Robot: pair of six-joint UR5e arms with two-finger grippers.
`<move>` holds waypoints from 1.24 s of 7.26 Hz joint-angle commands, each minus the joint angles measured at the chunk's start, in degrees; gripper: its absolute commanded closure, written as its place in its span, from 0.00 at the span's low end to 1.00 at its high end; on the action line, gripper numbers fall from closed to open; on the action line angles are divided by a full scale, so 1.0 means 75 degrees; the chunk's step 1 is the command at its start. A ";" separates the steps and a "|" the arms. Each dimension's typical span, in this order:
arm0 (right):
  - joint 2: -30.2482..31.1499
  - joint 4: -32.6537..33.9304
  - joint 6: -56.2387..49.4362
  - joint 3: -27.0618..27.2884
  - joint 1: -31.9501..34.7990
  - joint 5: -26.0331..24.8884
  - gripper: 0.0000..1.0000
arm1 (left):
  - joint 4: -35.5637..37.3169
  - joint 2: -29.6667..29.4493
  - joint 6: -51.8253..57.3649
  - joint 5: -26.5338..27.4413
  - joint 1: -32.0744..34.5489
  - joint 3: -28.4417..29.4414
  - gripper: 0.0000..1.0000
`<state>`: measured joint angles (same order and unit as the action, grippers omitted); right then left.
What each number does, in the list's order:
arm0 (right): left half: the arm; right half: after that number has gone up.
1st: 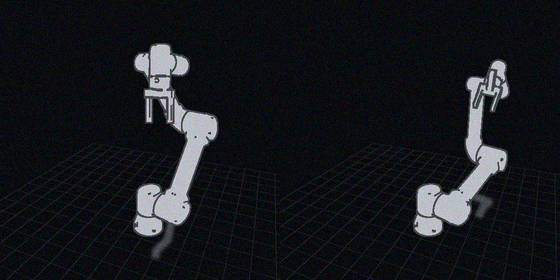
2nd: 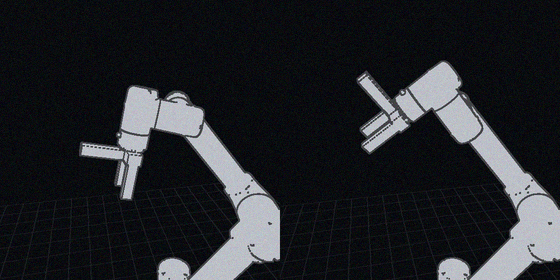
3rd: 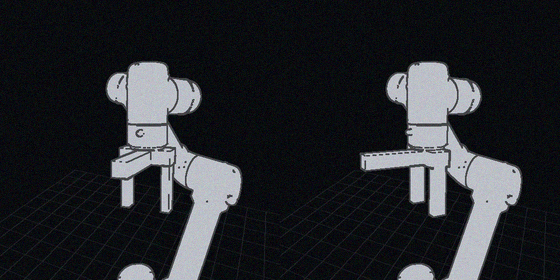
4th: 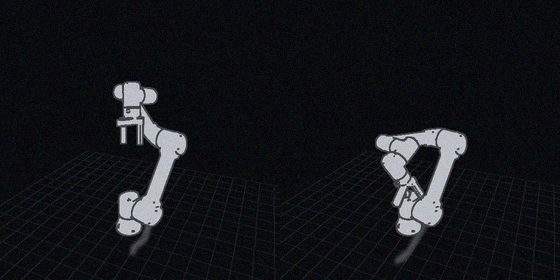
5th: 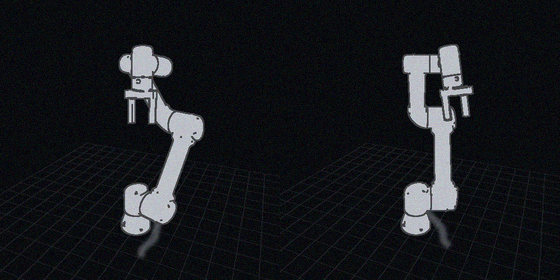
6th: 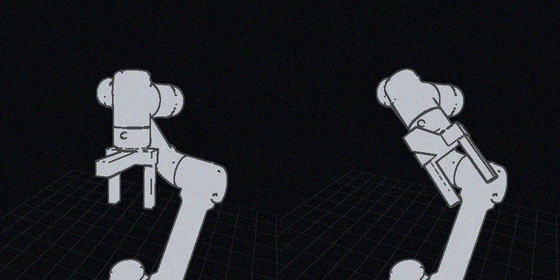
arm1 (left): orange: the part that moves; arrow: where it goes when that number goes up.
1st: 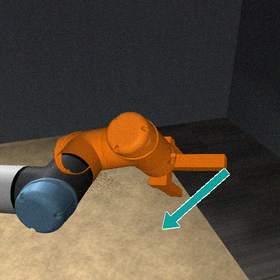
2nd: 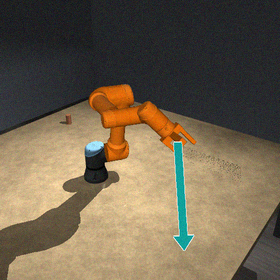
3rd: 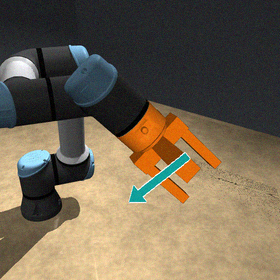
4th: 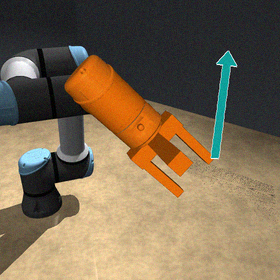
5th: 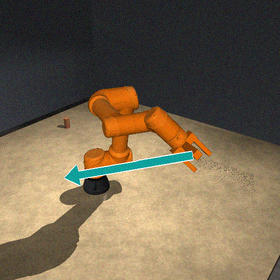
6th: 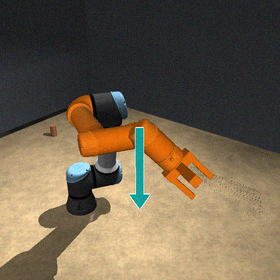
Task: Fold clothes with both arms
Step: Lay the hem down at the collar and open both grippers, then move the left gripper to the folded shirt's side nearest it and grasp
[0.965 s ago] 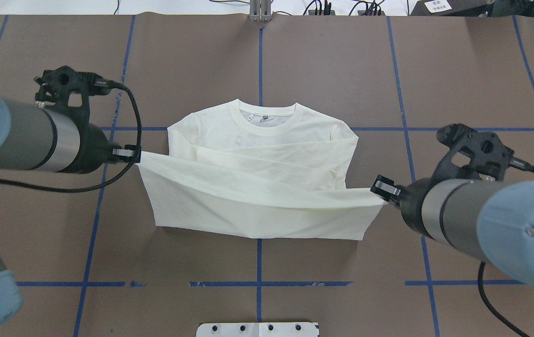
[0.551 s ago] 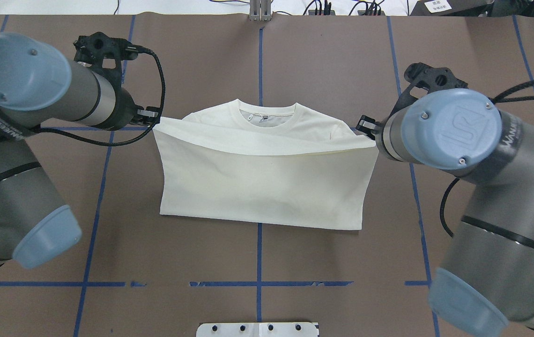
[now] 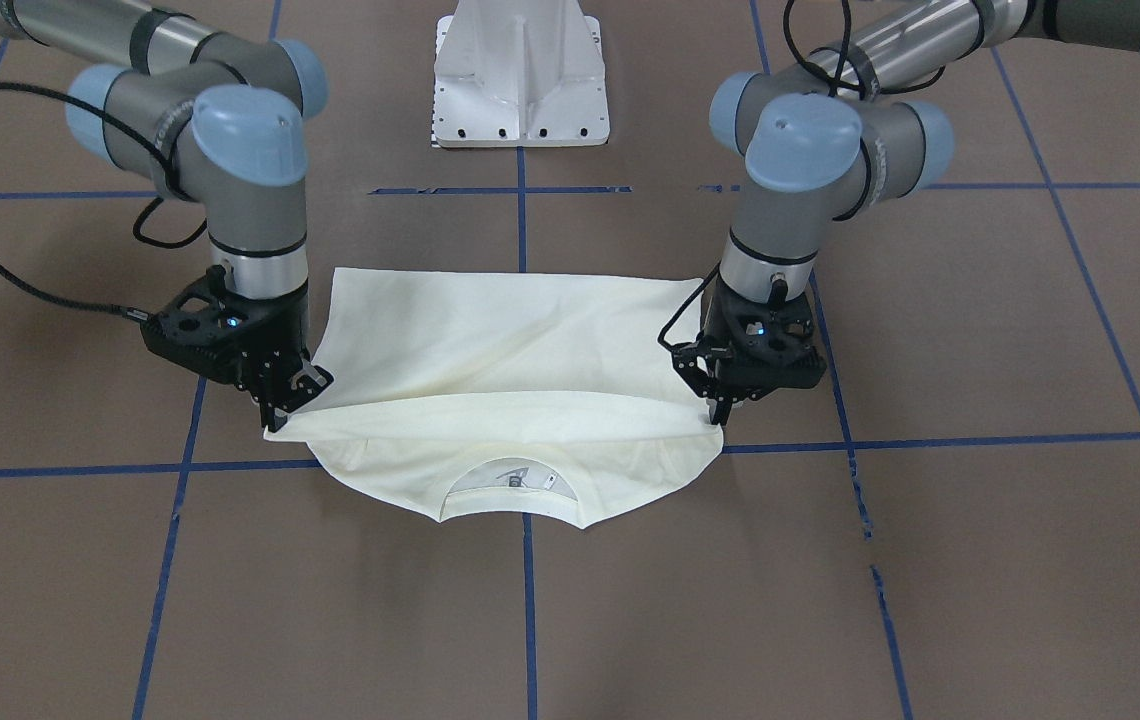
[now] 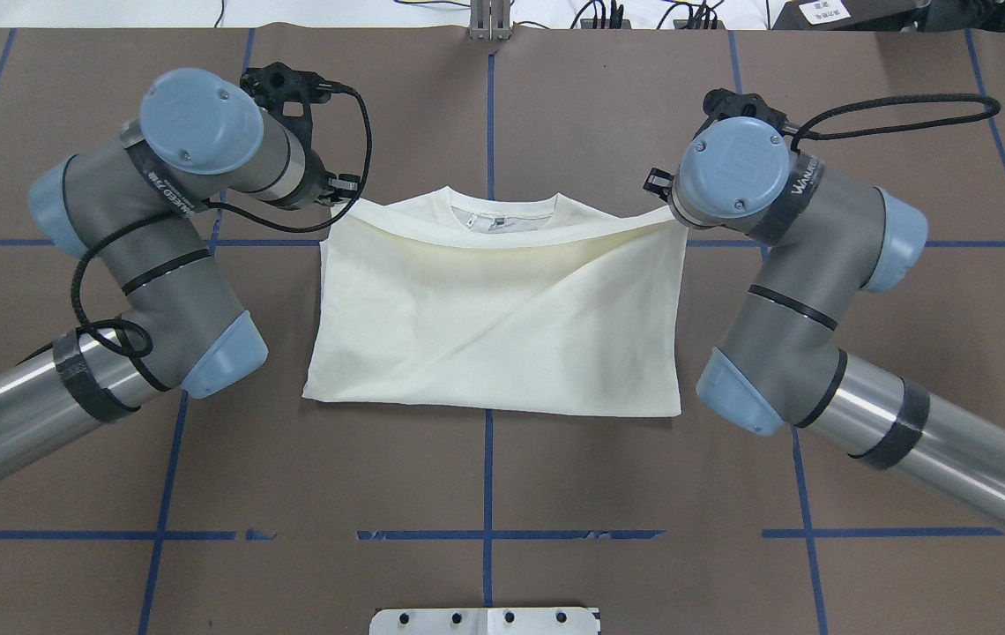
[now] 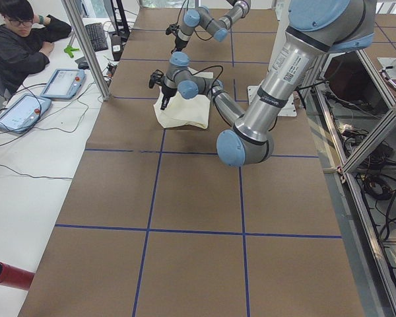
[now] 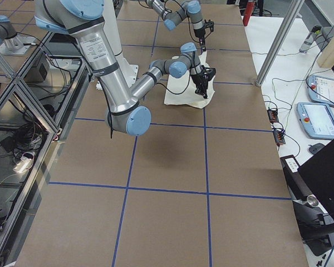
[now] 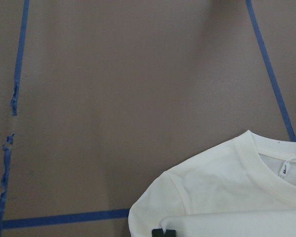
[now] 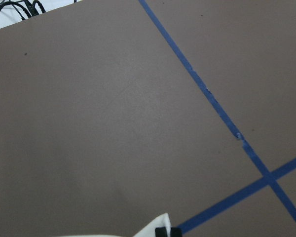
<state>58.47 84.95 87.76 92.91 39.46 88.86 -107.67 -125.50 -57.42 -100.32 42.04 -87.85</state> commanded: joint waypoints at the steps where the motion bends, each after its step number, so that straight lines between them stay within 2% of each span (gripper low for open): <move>1: -0.0331 -0.0966 -0.0030 -0.1172 -0.0011 0.0000 1.00 | -0.0818 -0.0118 0.0015 0.0215 -0.0050 0.1000 1.00; 2: -0.0342 -0.0979 -0.0018 -0.1162 -0.0058 0.0011 1.00 | -0.0832 -0.0118 0.0015 0.0216 -0.0062 0.1002 1.00; 3: -0.0343 -0.0979 -0.0029 -0.1162 -0.0070 0.0011 0.35 | -0.0843 -0.0118 0.0015 0.0204 -0.0062 0.0991 1.00; 4: -0.0343 -0.0991 -0.0053 -0.1080 -0.0094 0.0046 0.00 | -0.1052 -0.0025 0.0607 0.0204 -0.0050 0.0944 0.01; 5: -0.0343 -0.0991 -0.0482 -0.0894 0.0057 0.0290 0.00 | -0.1147 0.0045 0.1042 0.0123 -0.0016 0.0665 0.00; 6: -0.0227 -0.0979 -0.1194 -0.0533 0.0395 0.1012 0.00 | -0.1183 0.0440 0.1081 -0.0041 -0.0015 0.0140 0.00; 7: 0.0030 -0.0979 -0.1723 -0.0239 0.0514 0.1274 0.00 | -0.1206 0.0978 0.1070 -0.0321 -0.0062 -0.0573 0.00; 9: 0.0079 -0.1002 -0.1740 -0.0119 0.0504 0.1277 0.00 | -0.1265 0.2464 0.0896 -0.0253 -0.0748 -0.2212 0.00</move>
<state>58.66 77.49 75.43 91.17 43.10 97.98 -116.81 -113.76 -49.81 -102.15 39.69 -97.04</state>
